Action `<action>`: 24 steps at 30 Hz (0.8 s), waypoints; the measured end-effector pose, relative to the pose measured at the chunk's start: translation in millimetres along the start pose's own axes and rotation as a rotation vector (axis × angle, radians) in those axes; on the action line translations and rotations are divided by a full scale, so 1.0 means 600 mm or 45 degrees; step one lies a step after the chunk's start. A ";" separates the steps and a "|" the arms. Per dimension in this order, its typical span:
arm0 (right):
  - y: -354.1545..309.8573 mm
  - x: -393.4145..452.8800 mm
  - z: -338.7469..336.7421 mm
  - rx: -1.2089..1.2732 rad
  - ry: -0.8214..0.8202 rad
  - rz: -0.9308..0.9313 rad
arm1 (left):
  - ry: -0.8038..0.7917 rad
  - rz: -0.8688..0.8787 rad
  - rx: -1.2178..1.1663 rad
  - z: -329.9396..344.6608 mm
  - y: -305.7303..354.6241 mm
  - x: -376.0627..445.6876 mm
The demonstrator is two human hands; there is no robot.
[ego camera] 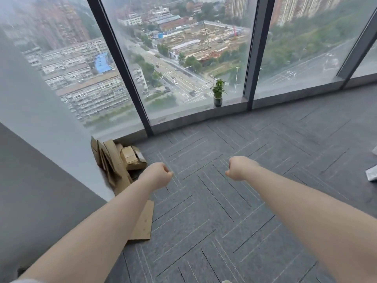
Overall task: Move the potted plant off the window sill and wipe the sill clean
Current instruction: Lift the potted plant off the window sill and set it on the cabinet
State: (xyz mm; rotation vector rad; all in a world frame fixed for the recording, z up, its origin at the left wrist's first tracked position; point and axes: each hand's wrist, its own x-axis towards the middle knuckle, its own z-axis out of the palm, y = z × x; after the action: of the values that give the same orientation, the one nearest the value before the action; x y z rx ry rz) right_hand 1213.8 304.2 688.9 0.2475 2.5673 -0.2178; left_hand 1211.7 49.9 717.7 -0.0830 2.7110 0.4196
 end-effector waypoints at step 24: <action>-0.019 0.653 -0.432 0.079 0.102 0.260 | -0.081 0.240 0.014 -0.257 0.271 0.832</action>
State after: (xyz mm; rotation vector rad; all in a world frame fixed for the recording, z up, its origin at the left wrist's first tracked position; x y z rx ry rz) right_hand 753.3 397.4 697.6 0.5488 2.5936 -0.2146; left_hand 675.6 159.2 702.8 0.1872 2.6674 0.4535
